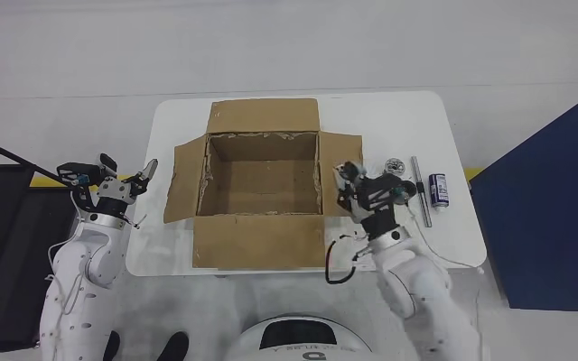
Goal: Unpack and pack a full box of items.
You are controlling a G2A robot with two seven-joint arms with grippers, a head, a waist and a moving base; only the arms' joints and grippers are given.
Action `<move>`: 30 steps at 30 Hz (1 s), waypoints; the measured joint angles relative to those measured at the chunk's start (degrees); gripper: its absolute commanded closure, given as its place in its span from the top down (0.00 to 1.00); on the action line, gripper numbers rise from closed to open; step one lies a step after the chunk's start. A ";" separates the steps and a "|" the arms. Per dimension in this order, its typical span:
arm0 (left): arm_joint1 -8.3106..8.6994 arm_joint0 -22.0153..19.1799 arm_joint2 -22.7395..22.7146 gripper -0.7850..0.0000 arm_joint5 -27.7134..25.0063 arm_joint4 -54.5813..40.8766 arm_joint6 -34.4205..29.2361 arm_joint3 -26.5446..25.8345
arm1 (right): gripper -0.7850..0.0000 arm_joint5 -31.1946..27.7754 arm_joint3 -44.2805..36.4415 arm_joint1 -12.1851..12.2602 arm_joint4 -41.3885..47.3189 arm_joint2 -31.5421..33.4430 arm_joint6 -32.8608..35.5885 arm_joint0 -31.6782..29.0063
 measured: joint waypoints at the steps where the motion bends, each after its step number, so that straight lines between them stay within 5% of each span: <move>1: 0.00 0.00 0.00 1.00 0.00 0.00 0.00 0.00 | 0.00 0.90 2.45 -0.62 -1.64 -3.75 2.80 3.82; 7: 0.00 0.00 0.00 1.00 0.00 0.00 0.00 0.00 | 0.00 10.86 19.91 -5.69 -4.68 -20.84 13.75 24.20; 12: 0.00 0.00 0.00 1.00 0.00 0.00 0.00 0.00 | 0.00 18.02 32.42 -10.15 -3.40 -29.58 18.78 34.98; 13: 0.00 0.00 0.00 1.00 0.00 0.00 0.00 0.00 | 0.20 18.64 34.61 -11.06 -2.71 -31.02 20.01 36.57; 15: 0.00 0.00 0.00 1.00 0.00 0.00 0.00 0.00 | 0.36 19.43 37.01 -12.19 -2.37 -32.71 21.39 38.19; 25: 0.00 0.00 0.00 1.00 0.00 0.00 0.00 0.00 | 0.62 21.83 36.65 -14.16 -1.68 -32.17 21.34 37.49; 30: 0.00 0.00 0.00 1.00 0.00 0.00 0.00 0.00 | 0.59 22.57 28.40 -12.47 -4.14 -27.25 17.48 31.27</move>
